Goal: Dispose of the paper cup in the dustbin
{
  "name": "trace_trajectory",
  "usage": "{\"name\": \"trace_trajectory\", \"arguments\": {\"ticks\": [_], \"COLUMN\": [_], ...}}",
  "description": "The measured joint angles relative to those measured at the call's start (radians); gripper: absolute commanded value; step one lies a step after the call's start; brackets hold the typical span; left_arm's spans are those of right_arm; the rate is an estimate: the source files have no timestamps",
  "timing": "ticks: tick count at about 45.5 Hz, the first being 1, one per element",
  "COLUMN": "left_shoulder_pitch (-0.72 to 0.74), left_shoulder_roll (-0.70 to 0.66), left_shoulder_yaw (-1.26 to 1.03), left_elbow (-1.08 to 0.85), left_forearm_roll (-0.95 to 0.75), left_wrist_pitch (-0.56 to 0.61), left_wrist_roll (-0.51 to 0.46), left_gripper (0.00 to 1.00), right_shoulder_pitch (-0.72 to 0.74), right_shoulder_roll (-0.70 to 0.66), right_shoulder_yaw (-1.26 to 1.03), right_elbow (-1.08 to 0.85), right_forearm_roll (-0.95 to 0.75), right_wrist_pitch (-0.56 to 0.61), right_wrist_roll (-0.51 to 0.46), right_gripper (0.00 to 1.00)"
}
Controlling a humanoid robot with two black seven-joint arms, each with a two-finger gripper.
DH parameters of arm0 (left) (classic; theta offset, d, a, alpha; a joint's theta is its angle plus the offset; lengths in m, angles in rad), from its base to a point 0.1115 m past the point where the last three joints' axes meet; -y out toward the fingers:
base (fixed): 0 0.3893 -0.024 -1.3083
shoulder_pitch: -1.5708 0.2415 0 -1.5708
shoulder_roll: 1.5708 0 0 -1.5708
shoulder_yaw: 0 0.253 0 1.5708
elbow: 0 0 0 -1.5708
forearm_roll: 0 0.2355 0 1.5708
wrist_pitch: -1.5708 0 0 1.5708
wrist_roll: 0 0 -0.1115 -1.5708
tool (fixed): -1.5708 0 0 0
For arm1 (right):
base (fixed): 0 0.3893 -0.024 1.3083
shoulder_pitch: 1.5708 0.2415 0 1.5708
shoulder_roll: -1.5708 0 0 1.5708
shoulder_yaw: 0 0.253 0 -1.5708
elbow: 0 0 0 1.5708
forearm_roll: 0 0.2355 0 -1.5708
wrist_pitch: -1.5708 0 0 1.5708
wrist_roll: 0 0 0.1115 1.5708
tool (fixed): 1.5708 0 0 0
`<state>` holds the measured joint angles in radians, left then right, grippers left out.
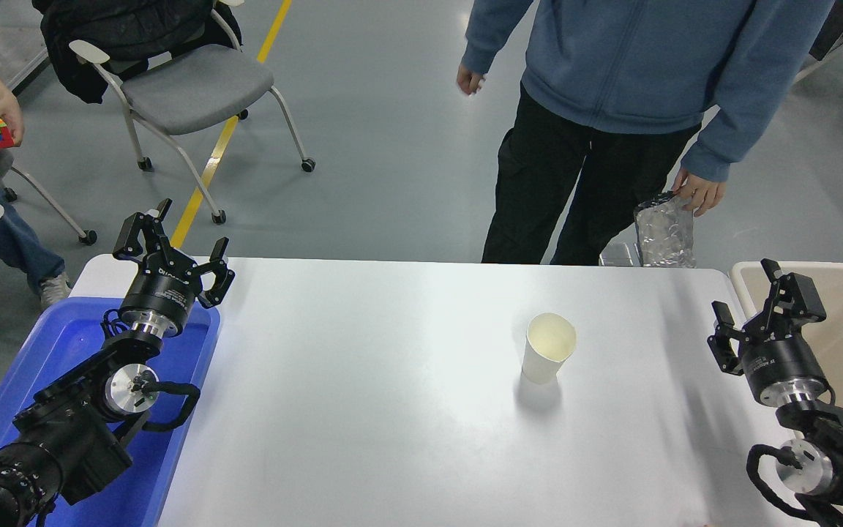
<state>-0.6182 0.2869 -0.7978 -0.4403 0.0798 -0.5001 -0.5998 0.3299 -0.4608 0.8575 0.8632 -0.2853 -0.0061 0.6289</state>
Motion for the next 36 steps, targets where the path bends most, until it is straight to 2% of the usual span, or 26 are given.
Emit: {"name": "trace_trajectory", "arguments": {"ticks": [26, 36], "left_shoulder_pitch": [0.0, 0.0], "left_shoulder_roll": [0.0, 0.0], "left_shoulder_yaw": [0.0, 0.0], "left_elbow": [0.0, 0.0], "left_forearm_roll": [0.0, 0.0], "left_wrist_pitch": [0.0, 0.0], "left_wrist_roll": [0.0, 0.0], "left_gripper": [1.0, 1.0], "right_shoulder_pitch": [0.003, 0.002], "right_shoulder_roll": [0.002, -0.025], "right_shoulder_yaw": [-0.001, -0.001], "right_elbow": [0.007, 0.077], "right_forearm_roll": [0.0, 0.001], "right_wrist_pitch": [0.006, 0.003], "right_wrist_roll": [-0.001, -0.049], "right_gripper": [0.99, 0.99]}}
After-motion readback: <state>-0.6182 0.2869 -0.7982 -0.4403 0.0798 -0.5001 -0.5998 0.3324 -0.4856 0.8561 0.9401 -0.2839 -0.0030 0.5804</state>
